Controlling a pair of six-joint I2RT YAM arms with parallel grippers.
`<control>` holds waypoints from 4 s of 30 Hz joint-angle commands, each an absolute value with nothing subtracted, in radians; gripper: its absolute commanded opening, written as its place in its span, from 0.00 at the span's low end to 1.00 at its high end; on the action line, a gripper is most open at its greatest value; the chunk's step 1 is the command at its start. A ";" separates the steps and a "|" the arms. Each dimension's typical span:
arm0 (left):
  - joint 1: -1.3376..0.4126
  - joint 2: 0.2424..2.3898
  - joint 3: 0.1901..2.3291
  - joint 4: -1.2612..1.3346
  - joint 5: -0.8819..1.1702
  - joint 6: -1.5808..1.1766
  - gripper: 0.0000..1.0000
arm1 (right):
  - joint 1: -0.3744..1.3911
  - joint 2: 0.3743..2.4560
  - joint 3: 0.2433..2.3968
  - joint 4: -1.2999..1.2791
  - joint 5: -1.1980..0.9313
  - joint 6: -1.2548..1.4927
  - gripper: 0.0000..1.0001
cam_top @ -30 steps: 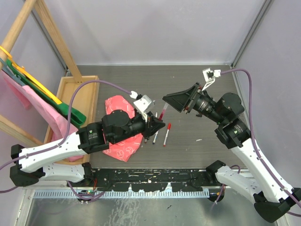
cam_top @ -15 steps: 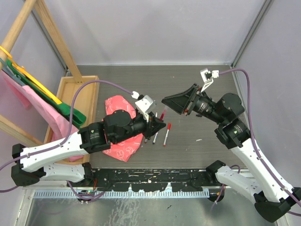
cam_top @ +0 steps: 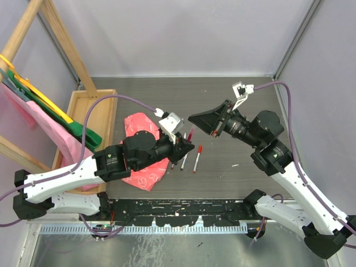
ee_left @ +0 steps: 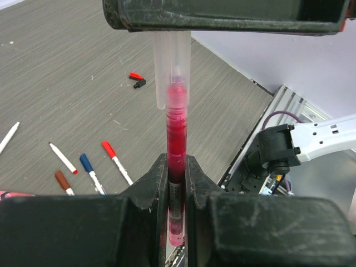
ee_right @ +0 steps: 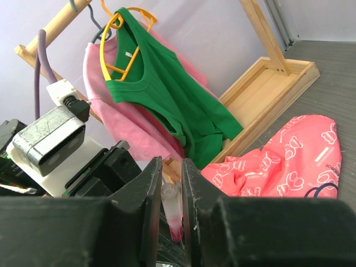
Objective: Insert the pens into the pen caps
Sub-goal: Press the pen cap onto the pen.
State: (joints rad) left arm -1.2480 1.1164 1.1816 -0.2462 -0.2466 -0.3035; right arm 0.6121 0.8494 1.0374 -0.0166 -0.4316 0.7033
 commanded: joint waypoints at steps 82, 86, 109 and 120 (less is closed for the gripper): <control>-1.238 0.988 1.316 -0.061 -0.251 -0.228 0.00 | 1.264 0.918 1.113 -0.213 0.481 0.369 0.33; -1.238 0.993 1.317 -0.067 -0.245 -0.230 0.00 | 1.264 0.910 1.138 -0.212 0.498 0.347 0.36; -1.238 1.031 1.334 -0.133 -0.222 -0.270 0.00 | 1.263 0.958 1.318 -0.161 0.558 0.275 0.53; -1.238 1.045 1.355 -0.185 -0.232 -0.278 0.00 | 1.263 0.911 1.264 -0.114 0.421 0.142 0.49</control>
State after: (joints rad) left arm -1.2396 1.0519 1.3075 -0.2249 -0.2283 -0.2684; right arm 1.2633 0.9504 1.2732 -0.1715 0.4915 0.2455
